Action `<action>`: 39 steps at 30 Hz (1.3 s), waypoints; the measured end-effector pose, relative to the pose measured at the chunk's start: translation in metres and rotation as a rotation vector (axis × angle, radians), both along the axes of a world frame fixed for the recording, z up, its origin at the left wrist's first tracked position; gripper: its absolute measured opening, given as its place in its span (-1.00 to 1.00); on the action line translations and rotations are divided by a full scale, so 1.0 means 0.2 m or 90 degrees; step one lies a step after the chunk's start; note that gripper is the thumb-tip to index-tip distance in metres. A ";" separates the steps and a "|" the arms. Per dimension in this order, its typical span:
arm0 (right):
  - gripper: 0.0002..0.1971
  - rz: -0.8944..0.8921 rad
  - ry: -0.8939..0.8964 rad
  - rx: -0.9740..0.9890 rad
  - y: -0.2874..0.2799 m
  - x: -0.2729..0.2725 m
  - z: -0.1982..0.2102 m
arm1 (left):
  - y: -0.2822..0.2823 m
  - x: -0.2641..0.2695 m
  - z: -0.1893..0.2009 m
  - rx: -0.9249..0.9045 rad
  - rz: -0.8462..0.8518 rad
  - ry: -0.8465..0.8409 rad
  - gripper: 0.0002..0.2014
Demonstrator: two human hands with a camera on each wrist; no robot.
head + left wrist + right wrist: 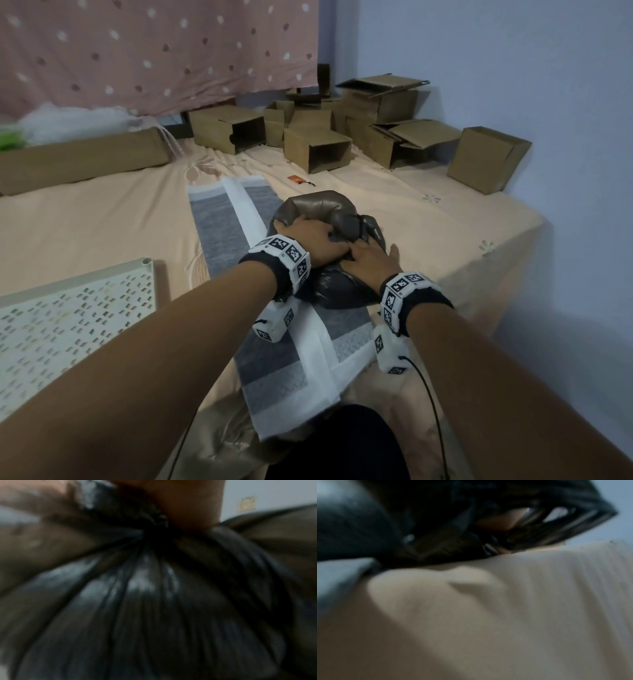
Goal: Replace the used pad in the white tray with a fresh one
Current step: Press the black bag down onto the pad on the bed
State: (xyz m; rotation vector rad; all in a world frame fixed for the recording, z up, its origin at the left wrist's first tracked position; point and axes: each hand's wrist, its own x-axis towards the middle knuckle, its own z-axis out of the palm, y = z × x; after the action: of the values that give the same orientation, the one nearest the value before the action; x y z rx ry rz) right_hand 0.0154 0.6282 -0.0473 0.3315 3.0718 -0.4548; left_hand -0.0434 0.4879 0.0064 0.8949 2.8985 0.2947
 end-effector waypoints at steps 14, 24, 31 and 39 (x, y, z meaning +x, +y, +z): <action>-0.55 0.004 0.021 0.015 0.00 0.00 -0.03 | -0.01 -0.04 -0.08 0.025 0.012 -0.012 -0.45; -0.57 0.008 0.032 0.008 -0.01 0.01 -0.03 | -0.01 -0.04 -0.09 0.031 0.014 -0.022 -0.51; -0.63 0.007 0.032 0.013 0.00 0.01 -0.04 | -0.02 -0.04 -0.09 0.042 0.010 -0.028 -0.51; -0.60 0.010 0.036 0.016 -0.01 0.01 -0.04 | -0.01 -0.06 -0.12 0.057 0.006 -0.050 -0.45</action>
State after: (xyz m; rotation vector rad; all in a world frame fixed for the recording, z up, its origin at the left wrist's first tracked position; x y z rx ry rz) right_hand 0.0176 0.6264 -0.0545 0.3010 3.1344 -0.4324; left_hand -0.0546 0.4853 -0.0168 0.8621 2.8377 0.4523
